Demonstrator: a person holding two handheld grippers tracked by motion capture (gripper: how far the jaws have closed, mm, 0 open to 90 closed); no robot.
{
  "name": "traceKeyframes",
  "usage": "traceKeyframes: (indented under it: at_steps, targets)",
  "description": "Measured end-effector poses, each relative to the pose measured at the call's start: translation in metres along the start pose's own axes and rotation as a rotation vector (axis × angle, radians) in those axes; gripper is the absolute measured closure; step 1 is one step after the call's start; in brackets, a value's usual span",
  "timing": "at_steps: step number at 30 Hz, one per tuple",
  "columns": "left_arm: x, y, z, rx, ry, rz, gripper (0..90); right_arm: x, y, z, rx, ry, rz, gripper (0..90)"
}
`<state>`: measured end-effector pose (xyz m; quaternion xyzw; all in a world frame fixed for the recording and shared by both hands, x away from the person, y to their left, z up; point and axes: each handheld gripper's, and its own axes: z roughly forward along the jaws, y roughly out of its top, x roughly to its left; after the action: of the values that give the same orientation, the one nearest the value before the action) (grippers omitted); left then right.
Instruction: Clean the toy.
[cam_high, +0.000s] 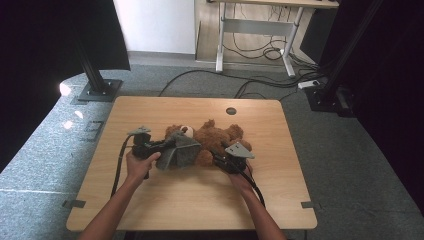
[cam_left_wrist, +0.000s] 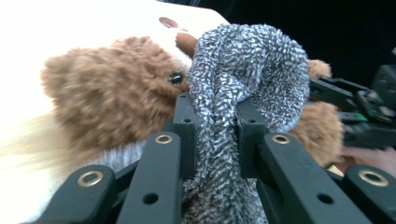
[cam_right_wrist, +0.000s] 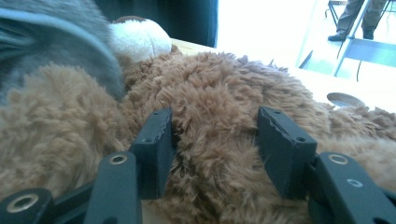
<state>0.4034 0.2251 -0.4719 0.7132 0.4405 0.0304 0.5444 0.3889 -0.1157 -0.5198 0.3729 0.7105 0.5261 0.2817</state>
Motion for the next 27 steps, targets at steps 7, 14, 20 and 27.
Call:
traceKeyframes:
  at_steps: [7,14,20,27]
  targets:
    - [0.012,-0.026,-0.056,-0.022,0.020,-0.057,74.8,-0.003,-0.001,-0.009,-0.011,0.016,0.030,42.3]
    - [0.014,-0.055,-0.094,0.021,0.032,-0.081,74.6,-0.010,-0.003,-0.026,-0.022,0.049,0.090,40.0]
    - [0.020,-0.073,-0.112,0.067,0.076,-0.117,73.8,-0.013,-0.014,-0.040,-0.002,0.055,0.076,39.4]
    - [0.024,-0.087,-0.104,0.158,0.150,-0.102,72.2,-0.012,-0.019,-0.047,0.032,0.068,0.059,37.5]
